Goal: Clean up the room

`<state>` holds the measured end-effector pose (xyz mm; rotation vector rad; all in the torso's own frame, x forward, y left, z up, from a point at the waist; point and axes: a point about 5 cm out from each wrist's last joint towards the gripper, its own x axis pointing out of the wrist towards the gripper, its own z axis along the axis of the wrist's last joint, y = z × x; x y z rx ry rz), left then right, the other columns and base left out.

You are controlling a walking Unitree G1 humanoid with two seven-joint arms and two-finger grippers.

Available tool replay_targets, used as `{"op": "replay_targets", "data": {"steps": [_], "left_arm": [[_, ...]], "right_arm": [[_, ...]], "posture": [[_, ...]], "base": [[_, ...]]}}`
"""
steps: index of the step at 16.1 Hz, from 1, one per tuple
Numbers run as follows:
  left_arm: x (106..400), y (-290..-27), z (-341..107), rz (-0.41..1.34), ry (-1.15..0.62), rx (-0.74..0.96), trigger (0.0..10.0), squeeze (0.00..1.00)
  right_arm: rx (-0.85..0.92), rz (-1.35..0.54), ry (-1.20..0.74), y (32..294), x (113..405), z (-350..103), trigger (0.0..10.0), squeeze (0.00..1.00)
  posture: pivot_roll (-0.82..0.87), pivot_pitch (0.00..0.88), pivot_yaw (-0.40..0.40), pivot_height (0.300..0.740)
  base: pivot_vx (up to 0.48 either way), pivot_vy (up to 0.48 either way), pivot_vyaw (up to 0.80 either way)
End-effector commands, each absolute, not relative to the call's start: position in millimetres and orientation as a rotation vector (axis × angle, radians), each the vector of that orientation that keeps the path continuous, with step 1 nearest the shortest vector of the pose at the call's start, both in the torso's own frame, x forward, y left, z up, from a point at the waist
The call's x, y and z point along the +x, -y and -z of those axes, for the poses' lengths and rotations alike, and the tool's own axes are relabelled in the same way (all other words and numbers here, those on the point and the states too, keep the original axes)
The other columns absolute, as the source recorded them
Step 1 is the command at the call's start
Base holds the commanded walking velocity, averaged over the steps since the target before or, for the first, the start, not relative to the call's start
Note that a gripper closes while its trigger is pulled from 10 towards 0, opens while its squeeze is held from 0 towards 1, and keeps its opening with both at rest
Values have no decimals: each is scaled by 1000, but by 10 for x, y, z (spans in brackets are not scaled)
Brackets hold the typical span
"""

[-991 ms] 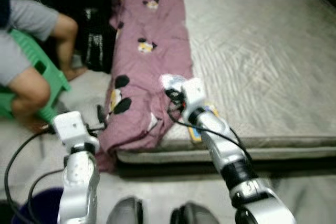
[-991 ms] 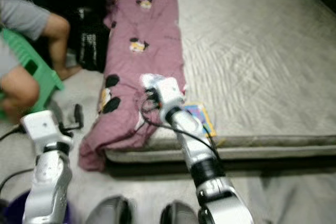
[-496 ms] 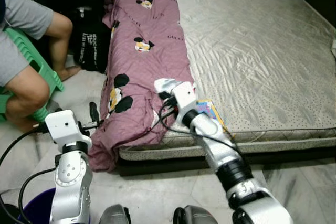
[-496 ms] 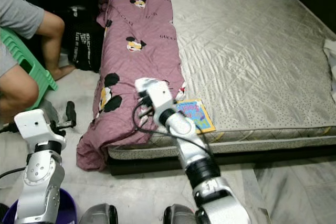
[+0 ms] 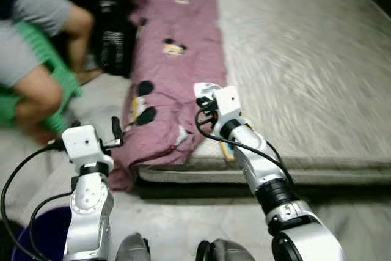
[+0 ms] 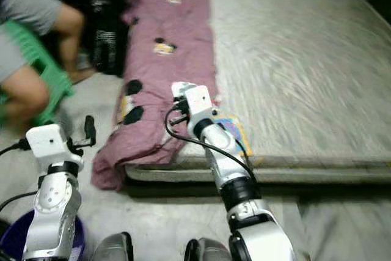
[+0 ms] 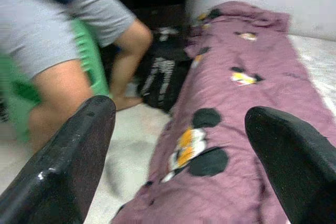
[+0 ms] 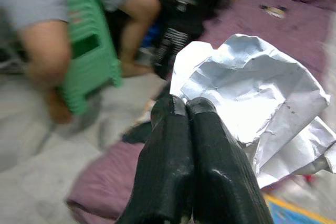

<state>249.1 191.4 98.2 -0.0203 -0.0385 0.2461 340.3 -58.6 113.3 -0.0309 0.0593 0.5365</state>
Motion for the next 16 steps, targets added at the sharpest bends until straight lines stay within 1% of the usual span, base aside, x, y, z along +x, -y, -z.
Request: {"op": "replay_targets", "data": {"steps": [1, 2, 9, 12, 16], "left_arm": [[2475, -1928, -953, -242, 23, -19, 10000, 0], [2477, -1897, -963, -219, 26, -49, 10000, 0], [2480, -1894, -967, -240, 29, -40, 10000, 0], [2477, -1870, -963, -234, 29, -37, 10000, 0], [2481, -1879, -958, -246, 29, -31, 10000, 0]], "right_arm": [[-24, -558, -41, 535, 3411, -1199, 10000, 0], [-36, -580, -28, 491, 3393, -1210, 10000, 0], [-28, -626, -24, 441, 3320, -1181, 10000, 0], [-32, -657, -12, 379, 3302, -1200, 10000, 0], [-30, -667, -8, 357, 3303, -1204, 10000, 0]], "posture": [[-24, 75, -62, 740], [-25, 82, -61, 740], [-28, 91, -60, 740], [-23, 85, -64, 740], [-17, 71, -66, 740]], "base": [[0, 0, 800], [0, 0, 800], [0, 0, 800], [0, 0, 800], [0, 0, 800]]}}
